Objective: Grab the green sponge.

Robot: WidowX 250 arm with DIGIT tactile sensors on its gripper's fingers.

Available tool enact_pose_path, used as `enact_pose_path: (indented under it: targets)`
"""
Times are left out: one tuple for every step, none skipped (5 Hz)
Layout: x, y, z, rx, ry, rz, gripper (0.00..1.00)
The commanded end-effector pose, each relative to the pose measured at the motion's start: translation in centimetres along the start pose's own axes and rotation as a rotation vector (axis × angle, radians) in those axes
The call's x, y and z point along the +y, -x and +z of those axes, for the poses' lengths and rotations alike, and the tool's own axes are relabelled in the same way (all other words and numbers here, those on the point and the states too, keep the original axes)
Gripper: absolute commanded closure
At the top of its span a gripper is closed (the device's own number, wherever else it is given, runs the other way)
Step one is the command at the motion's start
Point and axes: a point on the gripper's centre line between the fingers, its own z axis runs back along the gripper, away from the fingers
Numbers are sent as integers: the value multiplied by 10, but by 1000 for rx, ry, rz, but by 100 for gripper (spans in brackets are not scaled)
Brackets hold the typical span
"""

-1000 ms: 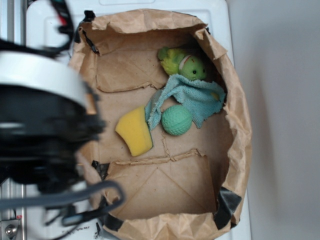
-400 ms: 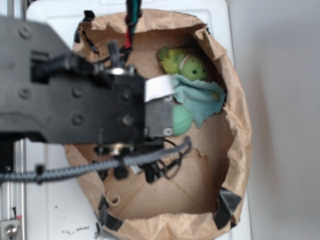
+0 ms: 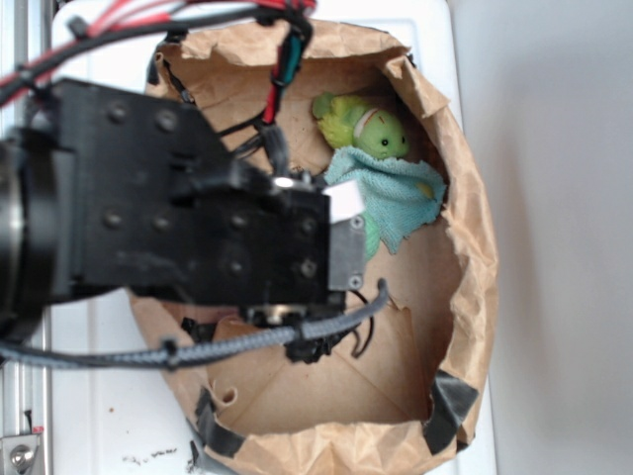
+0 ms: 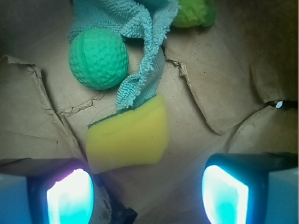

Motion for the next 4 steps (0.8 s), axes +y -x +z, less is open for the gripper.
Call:
enact_pose_path:
  targets:
    - [-1, -9, 15, -47, 32, -6, 0]
    - [7, -3, 9, -39, 68, -30, 0]
    - [1, -3, -9, -81, 100, -46, 0]
    - [-9, -5, -21, -86, 113, -51, 0]
